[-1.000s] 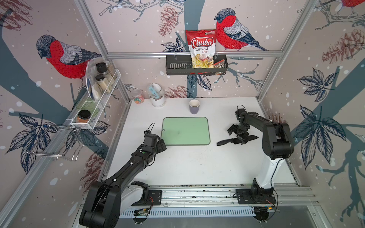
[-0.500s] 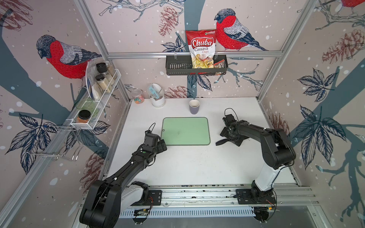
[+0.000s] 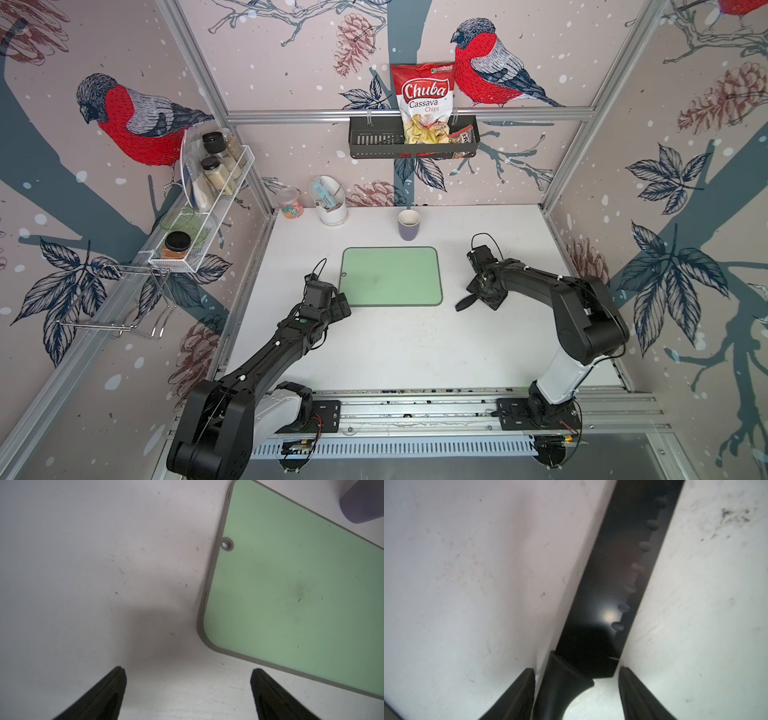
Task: Align the knife with the edge of the cutting board
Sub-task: Adjust the knife at the center of the board.
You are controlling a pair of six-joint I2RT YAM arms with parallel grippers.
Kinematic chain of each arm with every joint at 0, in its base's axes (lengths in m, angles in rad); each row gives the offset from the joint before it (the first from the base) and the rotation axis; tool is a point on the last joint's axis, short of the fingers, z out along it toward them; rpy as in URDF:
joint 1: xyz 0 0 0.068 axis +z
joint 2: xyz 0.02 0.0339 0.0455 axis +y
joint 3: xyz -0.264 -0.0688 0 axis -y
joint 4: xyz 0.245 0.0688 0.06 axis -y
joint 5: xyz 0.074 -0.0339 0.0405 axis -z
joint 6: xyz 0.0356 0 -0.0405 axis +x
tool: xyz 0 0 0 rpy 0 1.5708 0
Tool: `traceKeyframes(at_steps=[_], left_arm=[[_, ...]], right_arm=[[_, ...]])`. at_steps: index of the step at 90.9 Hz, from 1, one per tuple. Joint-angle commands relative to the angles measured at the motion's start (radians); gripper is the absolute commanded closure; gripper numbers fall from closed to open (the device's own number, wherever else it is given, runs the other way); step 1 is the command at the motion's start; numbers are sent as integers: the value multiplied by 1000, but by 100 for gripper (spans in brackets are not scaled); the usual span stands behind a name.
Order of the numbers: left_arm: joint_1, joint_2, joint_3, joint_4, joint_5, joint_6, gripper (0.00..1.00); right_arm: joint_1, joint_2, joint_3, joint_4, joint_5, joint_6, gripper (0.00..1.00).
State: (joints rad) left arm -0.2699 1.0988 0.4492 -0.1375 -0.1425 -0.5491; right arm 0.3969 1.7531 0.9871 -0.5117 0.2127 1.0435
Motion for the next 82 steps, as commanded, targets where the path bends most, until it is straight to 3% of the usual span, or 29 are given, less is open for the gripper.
traceKeyframes(at_steps=[1,22,31,38,57,82], left_arm=[[-2,-2,6,-4,-16,9,4],[-3,-2,7,-4,-15,9,4],[-4,0,8,-4,-16,8,4],[-5,1,8,-4,-17,8,4],[-5,3,7,-5,-16,9,4],[-4,2,8,-5,-15,9,5]], right_arm=[[-2,12,-26,-21,-229,55,38],[-30,-12,-43,-19,-239,43,50],[-34,-25,-52,-15,-242,35,32],[-31,-28,-56,-11,-250,28,30],[-31,0,-57,1,-266,6,42],[-51,49,-12,-23,-274,-88,71]])
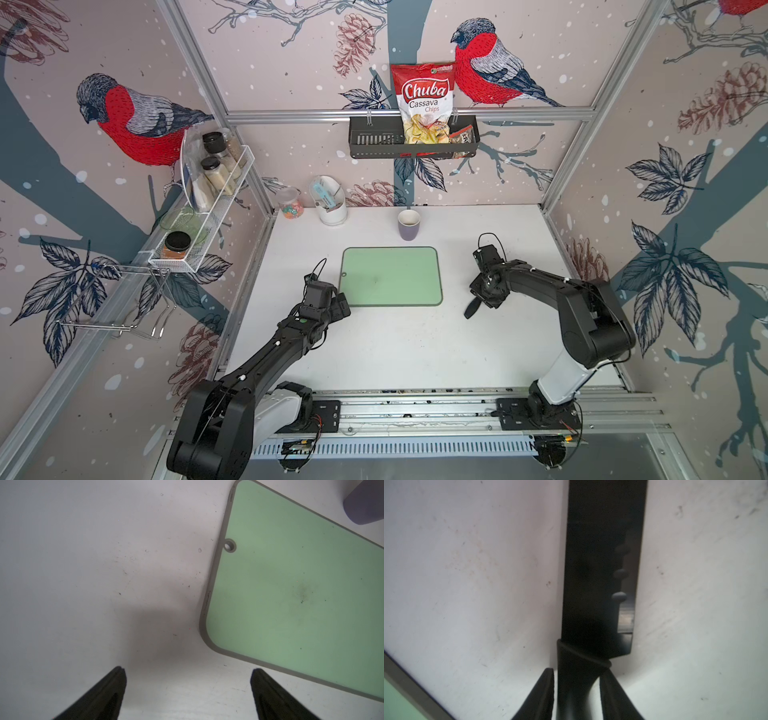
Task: Align the knife with the edge of the cutting board
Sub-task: Adjust the knife at the center of the board, then pick up the knife at the center of the board.
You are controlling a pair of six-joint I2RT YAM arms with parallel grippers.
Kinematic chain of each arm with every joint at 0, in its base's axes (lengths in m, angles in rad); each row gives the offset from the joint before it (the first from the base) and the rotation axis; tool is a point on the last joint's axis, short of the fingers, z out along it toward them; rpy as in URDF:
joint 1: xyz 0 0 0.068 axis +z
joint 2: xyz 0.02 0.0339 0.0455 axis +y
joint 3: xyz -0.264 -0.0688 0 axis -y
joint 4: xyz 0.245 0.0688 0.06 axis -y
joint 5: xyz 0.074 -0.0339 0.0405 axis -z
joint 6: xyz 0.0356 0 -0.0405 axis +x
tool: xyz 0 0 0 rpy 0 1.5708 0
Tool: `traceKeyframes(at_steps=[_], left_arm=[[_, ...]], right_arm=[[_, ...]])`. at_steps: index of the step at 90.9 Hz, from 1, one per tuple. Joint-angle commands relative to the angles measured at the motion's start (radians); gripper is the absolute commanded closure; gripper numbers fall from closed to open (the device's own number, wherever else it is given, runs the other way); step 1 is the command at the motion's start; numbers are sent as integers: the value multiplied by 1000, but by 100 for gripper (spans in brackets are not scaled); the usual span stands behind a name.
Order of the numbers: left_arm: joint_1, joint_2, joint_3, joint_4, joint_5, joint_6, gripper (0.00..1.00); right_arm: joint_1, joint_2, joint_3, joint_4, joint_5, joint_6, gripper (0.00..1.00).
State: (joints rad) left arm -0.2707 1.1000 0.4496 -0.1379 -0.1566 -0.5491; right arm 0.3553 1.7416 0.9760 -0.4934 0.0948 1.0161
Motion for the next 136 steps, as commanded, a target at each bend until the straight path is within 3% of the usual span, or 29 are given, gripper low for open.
traceKeyframes(at_steps=[1,14,26,45,59,89,111,136], left_arm=[[-4,-1,7,-6,-1,9,5],[-4,0,8,-8,-2,9,5],[-3,2,8,-6,-4,9,4],[-3,8,11,-6,-3,9,4],[-3,7,11,-7,-1,9,4],[-5,6,10,-3,0,11,5],[-5,8,11,-4,-3,12,4],[-9,10,11,-3,-8,9,4]], right_arm=[[-12,65,3,-45,-159,-66,72],[-35,117,40,-82,-204,-127,80],[-43,146,58,-109,-210,-169,79],[-44,197,82,-125,-224,-200,58],[-39,240,119,-169,-211,-231,55],[-39,282,174,-215,-194,-253,72],[-43,202,158,-219,-137,-254,100],[12,49,99,-241,-51,-243,100]])
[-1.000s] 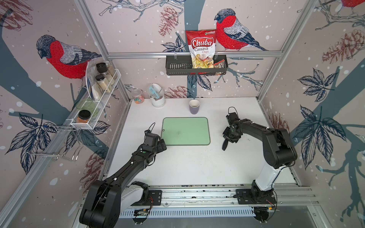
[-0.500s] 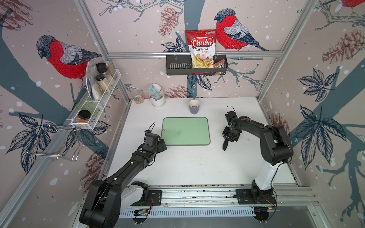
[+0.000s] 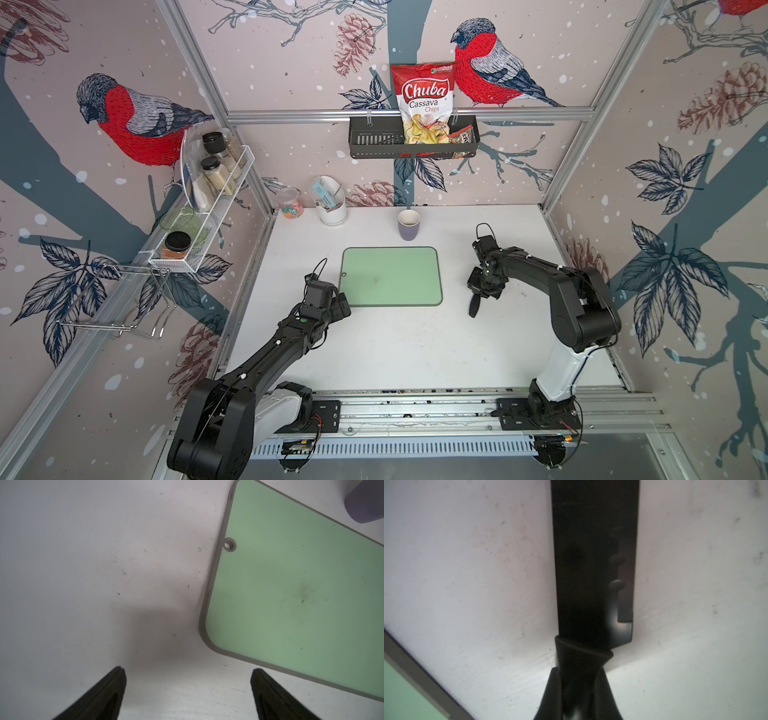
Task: Align the knife with the edge of the cutting board
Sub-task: Pick up the knife at the center of the board, then place the knife at the edge of the cutting board.
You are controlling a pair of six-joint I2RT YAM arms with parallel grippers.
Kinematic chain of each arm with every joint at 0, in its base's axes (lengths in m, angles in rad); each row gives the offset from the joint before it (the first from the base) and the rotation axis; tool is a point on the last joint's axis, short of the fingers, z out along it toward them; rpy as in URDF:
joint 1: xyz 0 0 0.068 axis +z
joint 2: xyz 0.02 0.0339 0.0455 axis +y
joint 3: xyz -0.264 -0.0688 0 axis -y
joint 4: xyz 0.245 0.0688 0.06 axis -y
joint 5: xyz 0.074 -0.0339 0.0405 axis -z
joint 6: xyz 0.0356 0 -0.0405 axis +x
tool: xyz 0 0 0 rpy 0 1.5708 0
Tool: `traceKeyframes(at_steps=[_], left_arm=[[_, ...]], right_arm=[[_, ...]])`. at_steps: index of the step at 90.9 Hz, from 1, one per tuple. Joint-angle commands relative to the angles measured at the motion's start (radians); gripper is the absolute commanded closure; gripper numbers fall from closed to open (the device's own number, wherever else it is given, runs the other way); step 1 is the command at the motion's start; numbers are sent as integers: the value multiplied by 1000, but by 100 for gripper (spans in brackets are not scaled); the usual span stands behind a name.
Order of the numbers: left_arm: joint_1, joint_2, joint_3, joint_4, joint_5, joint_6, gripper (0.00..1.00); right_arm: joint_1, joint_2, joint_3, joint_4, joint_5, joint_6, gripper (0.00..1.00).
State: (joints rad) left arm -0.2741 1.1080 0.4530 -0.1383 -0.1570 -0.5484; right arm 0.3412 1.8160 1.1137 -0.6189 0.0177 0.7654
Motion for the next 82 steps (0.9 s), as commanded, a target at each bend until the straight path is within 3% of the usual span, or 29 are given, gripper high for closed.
traceKeyframes(at_steps=[1,47,82], left_arm=[[-5,2,7,-4,-7,9,5],[-11,13,13,-7,-18,9,4],[-14,1,10,-13,-32,5,4]], right_arm=[[28,-30,-43,-116,27,9,100],[209,-206,-75,-153,109,58,100],[450,-19,154,-195,126,93,100]])
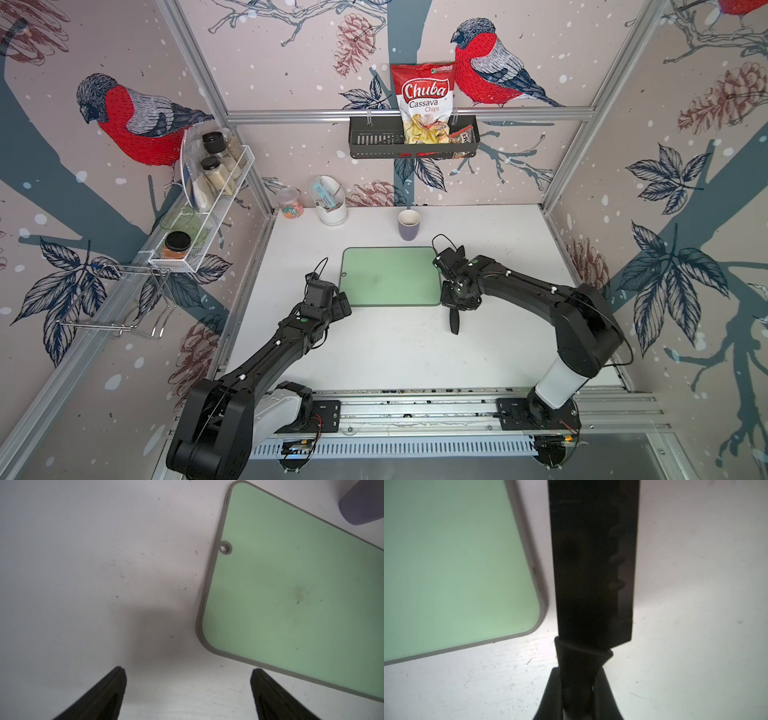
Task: Align the knife with the edge of the cutting board
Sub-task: Place the knife at the edge of the cutting board.
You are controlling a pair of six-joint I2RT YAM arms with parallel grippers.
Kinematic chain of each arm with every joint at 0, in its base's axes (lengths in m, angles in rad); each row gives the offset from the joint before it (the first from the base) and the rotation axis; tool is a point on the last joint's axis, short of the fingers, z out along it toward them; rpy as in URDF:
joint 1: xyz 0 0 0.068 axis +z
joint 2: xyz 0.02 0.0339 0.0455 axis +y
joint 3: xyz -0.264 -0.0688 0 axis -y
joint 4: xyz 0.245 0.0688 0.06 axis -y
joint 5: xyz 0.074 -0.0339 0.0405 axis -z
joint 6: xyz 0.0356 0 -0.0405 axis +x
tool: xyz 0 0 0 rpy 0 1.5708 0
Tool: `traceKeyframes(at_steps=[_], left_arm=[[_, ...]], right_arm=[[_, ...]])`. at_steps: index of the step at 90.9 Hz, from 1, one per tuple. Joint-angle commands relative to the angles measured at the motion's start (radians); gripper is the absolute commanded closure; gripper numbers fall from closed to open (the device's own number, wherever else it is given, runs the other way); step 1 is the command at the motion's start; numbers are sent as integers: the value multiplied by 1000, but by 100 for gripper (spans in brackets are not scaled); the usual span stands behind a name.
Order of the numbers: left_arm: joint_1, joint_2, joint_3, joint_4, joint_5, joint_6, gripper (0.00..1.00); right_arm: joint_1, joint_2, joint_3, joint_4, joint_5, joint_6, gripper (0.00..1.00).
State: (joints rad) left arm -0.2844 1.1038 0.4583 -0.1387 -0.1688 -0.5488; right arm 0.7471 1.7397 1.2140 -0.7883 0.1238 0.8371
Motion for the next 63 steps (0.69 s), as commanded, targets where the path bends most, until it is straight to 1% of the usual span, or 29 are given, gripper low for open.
traceKeyframes(at_steps=[1,12,19,37,63], left_arm=[[-4,5,6,-13,-20,5,4],[-4,7,7,-16,-21,5,4],[-3,6,6,-14,-24,5,4],[-4,8,5,-7,-25,5,4],[-3,22,10,-7,-22,7,4]], right_arm=[[50,66,61,-26,20,23,100],[110,139,125,-40,34,26,100],[130,166,144,-43,35,28,100],[135,190,146,-28,20,30,100],[114,203,144,-25,0,20,100]])
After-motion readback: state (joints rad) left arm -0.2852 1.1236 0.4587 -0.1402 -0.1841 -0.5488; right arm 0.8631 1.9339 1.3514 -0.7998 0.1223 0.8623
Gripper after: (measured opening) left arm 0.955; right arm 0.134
